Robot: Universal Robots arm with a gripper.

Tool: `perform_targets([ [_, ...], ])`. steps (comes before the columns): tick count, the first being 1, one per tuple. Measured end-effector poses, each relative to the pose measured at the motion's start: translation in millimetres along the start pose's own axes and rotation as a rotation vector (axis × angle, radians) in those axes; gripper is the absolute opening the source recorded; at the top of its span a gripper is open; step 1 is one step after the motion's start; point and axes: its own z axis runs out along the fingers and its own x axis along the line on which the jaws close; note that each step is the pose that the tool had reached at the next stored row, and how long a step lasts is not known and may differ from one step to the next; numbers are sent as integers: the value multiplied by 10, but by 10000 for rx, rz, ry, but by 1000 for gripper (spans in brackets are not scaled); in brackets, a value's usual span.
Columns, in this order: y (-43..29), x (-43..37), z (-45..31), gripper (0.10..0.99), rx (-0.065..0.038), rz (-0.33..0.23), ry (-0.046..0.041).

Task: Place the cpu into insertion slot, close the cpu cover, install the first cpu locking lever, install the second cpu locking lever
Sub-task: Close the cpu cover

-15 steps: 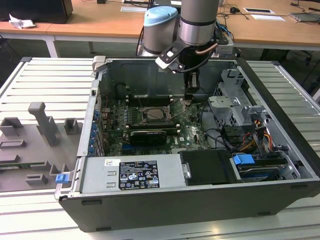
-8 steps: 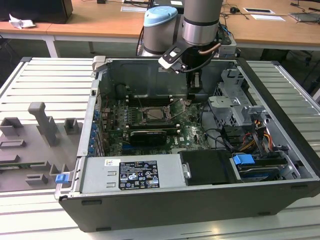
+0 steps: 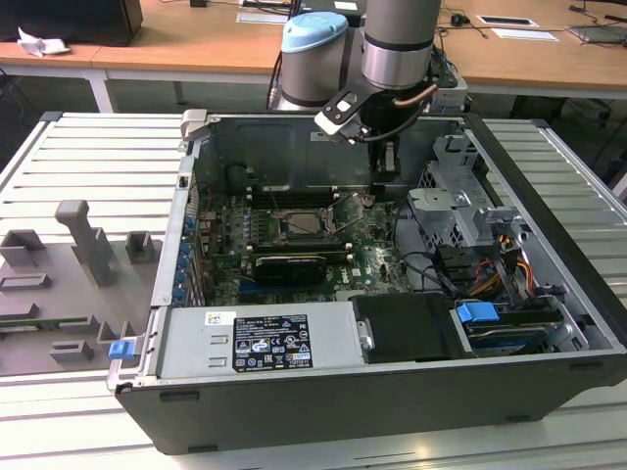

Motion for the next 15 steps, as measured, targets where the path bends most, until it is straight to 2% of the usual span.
perform_targets([
  [15, 200, 16, 16, 106, 26, 0, -2],
])
